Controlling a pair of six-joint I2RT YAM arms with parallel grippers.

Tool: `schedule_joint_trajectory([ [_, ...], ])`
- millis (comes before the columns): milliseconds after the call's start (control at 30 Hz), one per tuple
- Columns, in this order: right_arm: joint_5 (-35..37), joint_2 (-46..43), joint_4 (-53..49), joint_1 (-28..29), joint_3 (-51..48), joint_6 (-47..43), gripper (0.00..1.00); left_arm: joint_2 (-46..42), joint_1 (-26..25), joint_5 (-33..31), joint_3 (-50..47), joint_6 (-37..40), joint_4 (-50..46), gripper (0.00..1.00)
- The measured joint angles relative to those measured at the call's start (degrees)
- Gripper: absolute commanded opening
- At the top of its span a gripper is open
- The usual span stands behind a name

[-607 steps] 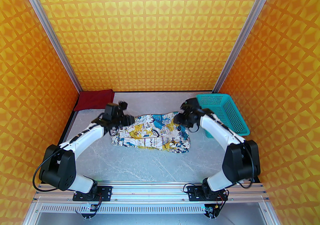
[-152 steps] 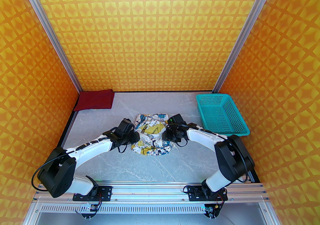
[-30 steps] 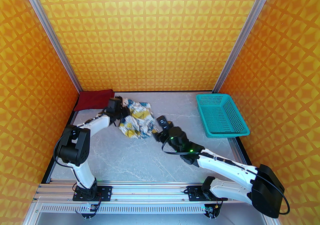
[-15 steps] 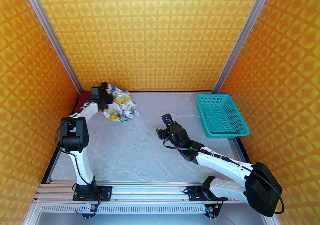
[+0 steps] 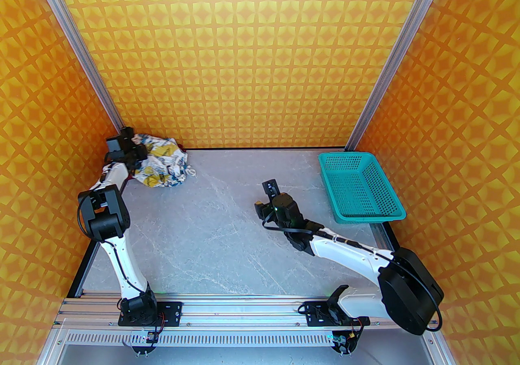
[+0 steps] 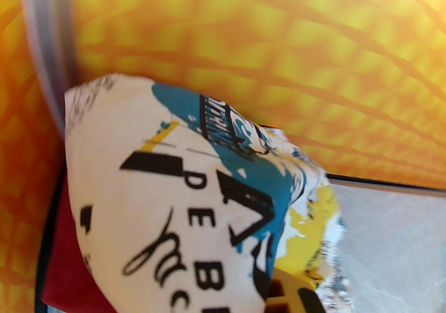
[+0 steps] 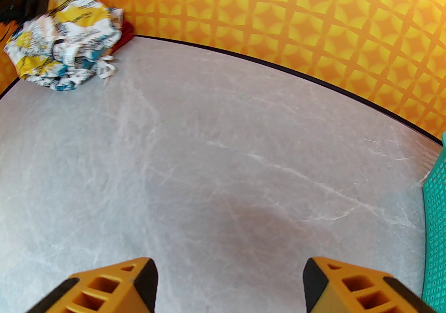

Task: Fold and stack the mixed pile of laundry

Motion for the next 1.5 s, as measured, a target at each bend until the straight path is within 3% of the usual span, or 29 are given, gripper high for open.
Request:
schedule_joint_trajectory([
  [167, 0.0, 2.2, -1.7, -1.7, 1.7, 0.3, 0.71, 9.9, 3.4, 0.6, 8.6, -1.1, -4.3, 0.00],
  [200, 0.1, 2.2, -2.1, -2.0, 1.7, 0.5, 0.71, 11.3, 3.6, 0.5, 9.9, -1.2, -5.4, 0.03],
  [267, 0.3, 2.1, -3.2, -3.3, 1.7, 1.1, 0.71, 14.1, 3.7, -0.2, 13.5, -2.1, -8.7, 0.23],
  [467, 4.6, -4.3, -7.5, -8.9, -0.8, 2.2, 0.74, 15.7, 2.8, -4.4, 20.1, -4.0, -16.4, 0.50],
  [733, 16.5, -16.7, -5.6, -15.6, -11.5, 0.7, 0.84, 7.0, 0.1, -16.1, 18.4, -3.3, -25.5, 0.63],
  [900, 17.7, -16.6, 4.5, -19.3, -21.4, -2.5, 0.87, -6.8, -4.2, -20.0, 8.9, -3.2, -26.1, 0.65],
  [1033, 13.2, -14.7, 15.2, -24.1, -26.3, -2.9, 0.88, -20.1, -9.2, -21.1, -4.3, -4.2, -23.1, 0.66],
  [1233, 6.3, -4.5, 32.6, -27.5, -26.6, -3.4, 0.88, -36.5, -15.6, -21.3, -28.5, -9.0, -17.3, 0.67],
  [1400, 3.5, 6.7, 49.0, -27.8, -25.2, -6.2, 0.91, -45.1, -20.1, -21.3, -44.7, -12.6, -14.2, 0.67],
  [1500, 1.8, 8.4, 49.1, -27.8, -23.5, -6.4, 0.98, -53.0, -22.5, -21.3, -55.5, -14.5, -11.2, 0.78],
])
